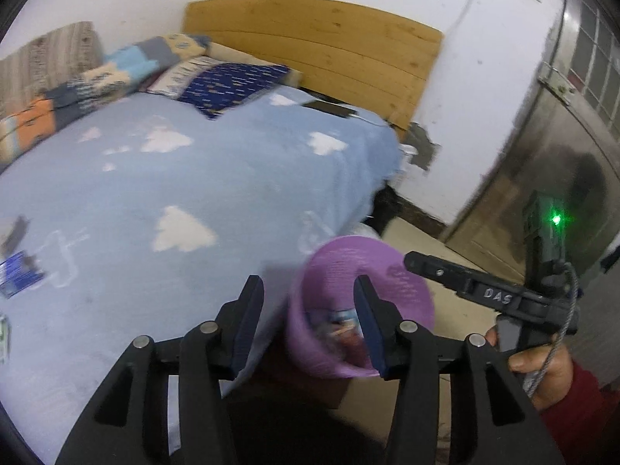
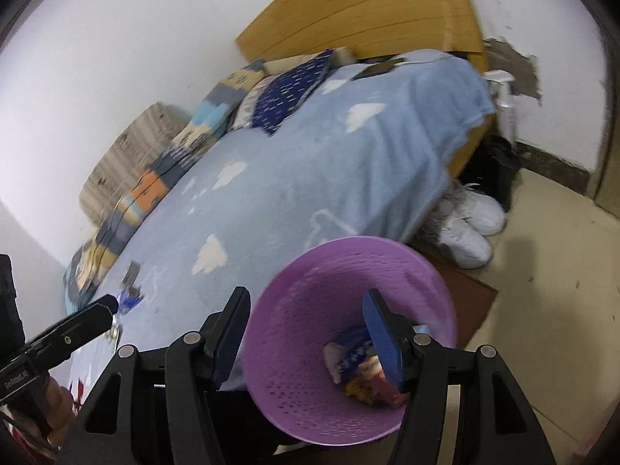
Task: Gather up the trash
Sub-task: 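Open both tools over the purple basket to drop the pack and toy, then grasp the green-and-white medicine box with the left tool while the right tool grasps the blue box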
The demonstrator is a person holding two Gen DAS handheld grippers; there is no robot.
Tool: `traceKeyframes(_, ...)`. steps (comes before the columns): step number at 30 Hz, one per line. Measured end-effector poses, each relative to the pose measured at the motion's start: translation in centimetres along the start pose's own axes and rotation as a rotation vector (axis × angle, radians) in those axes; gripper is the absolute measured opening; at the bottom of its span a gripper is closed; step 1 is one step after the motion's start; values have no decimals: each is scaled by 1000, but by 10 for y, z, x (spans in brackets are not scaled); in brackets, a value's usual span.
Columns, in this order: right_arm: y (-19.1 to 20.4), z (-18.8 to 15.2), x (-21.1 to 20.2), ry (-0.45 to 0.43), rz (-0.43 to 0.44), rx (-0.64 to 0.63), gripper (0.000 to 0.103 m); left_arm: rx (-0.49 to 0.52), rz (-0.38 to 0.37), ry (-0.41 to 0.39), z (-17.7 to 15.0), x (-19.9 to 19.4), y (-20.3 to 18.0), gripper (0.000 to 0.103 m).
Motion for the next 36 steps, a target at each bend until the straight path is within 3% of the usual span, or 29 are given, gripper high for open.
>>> traceKeyframes(6, 69, -13, 26, 67, 96, -100, 65, -79, 106, -21, -12, -41, 67, 47)
traceKeyframes(14, 190, -30, 53, 121, 273, -281, 65, -201, 270, -66, -28, -96, 166, 47)
traceKeyframes(20, 267, -49, 74, 153, 378, -362, 69, -403, 459, -65, -53, -131, 269, 48)
traceKeyframes(23, 297, -62, 89, 168, 407, -382, 69, -563, 564, -52, -71, -145, 331, 48)
traceKeyframes(27, 326, -82, 114, 226, 447, -385, 69, -780, 659, -22, -95, -149, 401, 48)
traceKeyframes(30, 339, -89, 129, 253, 452, -410, 69, -897, 673, -21, -103, -139, 430, 48)
traceKeyframes(36, 351, -93, 153, 286, 454, -411, 69, -964, 738, -31, -103, -117, 469, 49)
Point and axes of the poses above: each gripper's, at about its wrist camera, not at the fingertips, and x roughly the way its jaws point, y to its left, z to its top, the point moved 5 cm from there along x, roughly the way its jaws point, and after that the axes turned 14 degrees about -y, right-handed, at the moved point
